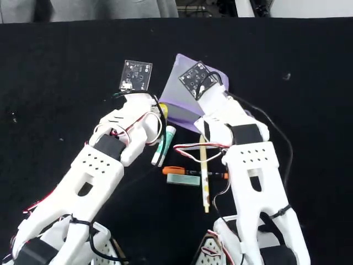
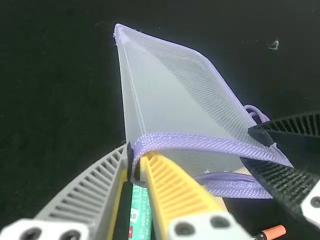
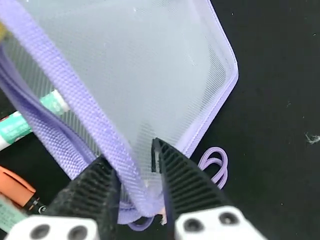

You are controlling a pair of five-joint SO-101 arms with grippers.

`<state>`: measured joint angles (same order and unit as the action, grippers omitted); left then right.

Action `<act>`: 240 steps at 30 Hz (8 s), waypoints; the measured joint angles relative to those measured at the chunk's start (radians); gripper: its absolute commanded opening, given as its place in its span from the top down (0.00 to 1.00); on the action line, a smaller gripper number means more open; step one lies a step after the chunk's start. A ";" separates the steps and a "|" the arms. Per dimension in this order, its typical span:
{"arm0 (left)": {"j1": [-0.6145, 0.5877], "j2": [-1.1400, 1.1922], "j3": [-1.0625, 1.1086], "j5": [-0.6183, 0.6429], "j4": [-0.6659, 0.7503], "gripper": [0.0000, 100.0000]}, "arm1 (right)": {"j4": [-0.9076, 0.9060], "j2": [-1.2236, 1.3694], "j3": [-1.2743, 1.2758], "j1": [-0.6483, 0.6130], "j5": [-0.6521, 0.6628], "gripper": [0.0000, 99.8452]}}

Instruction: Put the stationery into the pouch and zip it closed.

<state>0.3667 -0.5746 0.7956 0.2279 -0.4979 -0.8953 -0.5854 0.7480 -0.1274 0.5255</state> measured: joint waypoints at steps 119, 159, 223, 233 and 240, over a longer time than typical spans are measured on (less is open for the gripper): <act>-0.628 0.192 -0.695 -0.110 -0.516 0.97 | -0.462 0.494 -0.315 -0.121 -0.451 0.78; -0.543 0.256 -0.724 -0.101 -0.571 0.97 | -0.250 0.336 -0.253 0.003 -0.423 0.99; -0.282 0.399 -0.967 -0.054 -0.951 0.97 | 0.941 -1.019 0.548 -0.368 -0.427 0.99; -0.282 0.399 -0.967 -0.054 -0.951 0.97 | 1.155 -1.003 0.761 -0.364 -0.420 0.99; -0.244 0.399 -0.967 -0.054 -0.951 0.97 | 1.152 -1.003 0.758 -0.364 -0.400 0.99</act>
<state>0.1227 -0.1757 -0.1711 0.1741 -1.4492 0.2570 -1.5888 1.5060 -0.4910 0.1250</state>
